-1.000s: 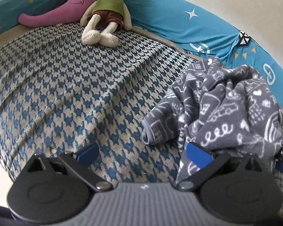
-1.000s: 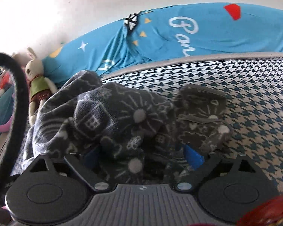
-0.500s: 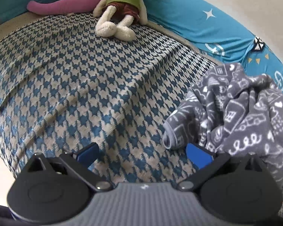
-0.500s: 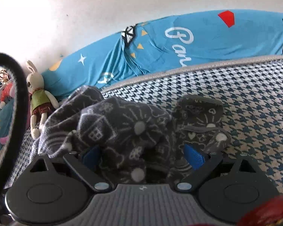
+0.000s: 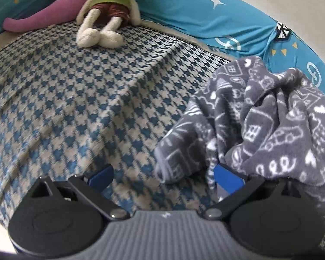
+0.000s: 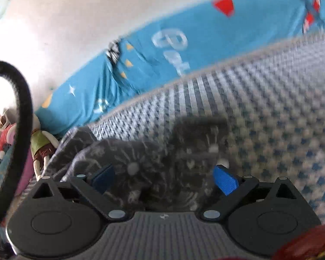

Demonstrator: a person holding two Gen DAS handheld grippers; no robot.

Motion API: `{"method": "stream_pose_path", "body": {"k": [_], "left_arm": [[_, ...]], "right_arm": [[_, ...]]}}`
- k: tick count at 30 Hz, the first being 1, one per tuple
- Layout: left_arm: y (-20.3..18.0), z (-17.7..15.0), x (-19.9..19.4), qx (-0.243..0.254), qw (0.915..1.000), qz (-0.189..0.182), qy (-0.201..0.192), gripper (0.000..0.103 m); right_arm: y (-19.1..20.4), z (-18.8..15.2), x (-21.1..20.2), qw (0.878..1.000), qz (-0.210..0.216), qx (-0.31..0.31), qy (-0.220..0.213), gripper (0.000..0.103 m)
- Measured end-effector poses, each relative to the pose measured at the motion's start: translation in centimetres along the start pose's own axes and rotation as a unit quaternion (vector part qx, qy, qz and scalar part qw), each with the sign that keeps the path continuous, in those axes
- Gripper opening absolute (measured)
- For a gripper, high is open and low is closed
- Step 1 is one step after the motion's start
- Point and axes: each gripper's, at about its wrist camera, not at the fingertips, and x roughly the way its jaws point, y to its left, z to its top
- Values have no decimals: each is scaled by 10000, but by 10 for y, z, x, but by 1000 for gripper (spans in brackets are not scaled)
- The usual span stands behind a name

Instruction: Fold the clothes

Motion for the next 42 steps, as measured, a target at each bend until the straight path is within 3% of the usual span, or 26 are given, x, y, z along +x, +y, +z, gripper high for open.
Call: {"method": "stream_pose_path", "body": {"k": [3, 7, 14, 17, 19, 24, 28, 33, 42], "left_arm": [[-8, 2, 5, 107, 9999, -33, 59, 103], [-17, 6, 10, 261, 9996, 13, 121, 103], [-28, 20, 19, 627, 9974, -7, 352, 103], [-35, 26, 23, 890, 9952, -36, 415, 103], [-38, 30, 28, 852, 9950, -119, 509, 103], [-49, 38, 35, 786, 9949, -311, 556, 102], [-63, 47, 34, 789, 9952, -410, 413, 102], [-80, 59, 32, 788, 9952, -540, 234, 99], [-120, 101, 42, 608, 9931, -1001, 51, 92]], "right_arm": [[-11, -3, 19, 9984, 4, 293, 481, 98], [-9, -7, 36, 9967, 23, 299, 753, 99], [2, -13, 55, 9963, 228, 216, 798, 102], [6, -9, 58, 9962, 433, 65, 757, 92], [7, -6, 60, 9952, 636, 7, 742, 76], [2, 4, 66, 9932, 894, 63, 748, 60], [5, 12, 64, 9924, 1034, -96, 661, 49], [3, 26, 59, 9931, 1083, -113, 439, 47], [13, 66, 42, 9912, 1081, -502, -582, 46]]}}
